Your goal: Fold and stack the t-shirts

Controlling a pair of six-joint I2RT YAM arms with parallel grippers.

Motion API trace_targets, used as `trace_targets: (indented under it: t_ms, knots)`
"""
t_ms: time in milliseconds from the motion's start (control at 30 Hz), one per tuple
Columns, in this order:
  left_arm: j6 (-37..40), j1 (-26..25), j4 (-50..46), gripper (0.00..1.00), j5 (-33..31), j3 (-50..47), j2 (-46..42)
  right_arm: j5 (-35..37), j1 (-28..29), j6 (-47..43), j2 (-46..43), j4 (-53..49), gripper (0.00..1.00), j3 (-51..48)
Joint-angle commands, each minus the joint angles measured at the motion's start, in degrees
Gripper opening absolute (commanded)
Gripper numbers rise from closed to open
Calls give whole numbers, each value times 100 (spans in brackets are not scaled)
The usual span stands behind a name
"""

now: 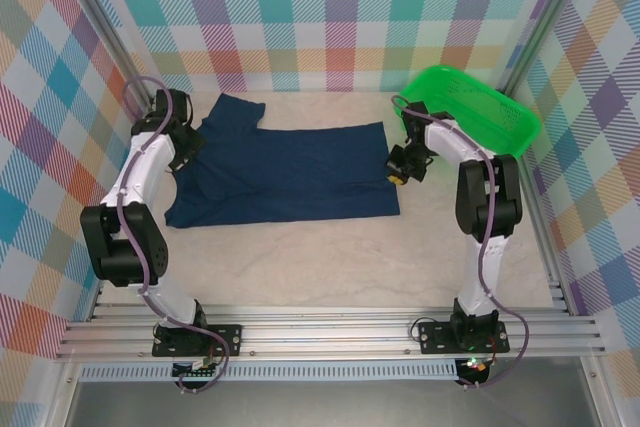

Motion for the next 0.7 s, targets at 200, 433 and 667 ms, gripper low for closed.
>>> trace_targets:
  t_ms: [200,433,667]
  knots:
    - [149,166,-483,52,-212,889,517,444,-30,-94,152,-282,38,581]
    - [-307,524,-1203,51,137,394,-2,614,187,-170,-908,257,42,-549]
    - [-1054,1437,-882,39,1201,-1560,-452,-443,588,59,-1658,1325,33,-2314]
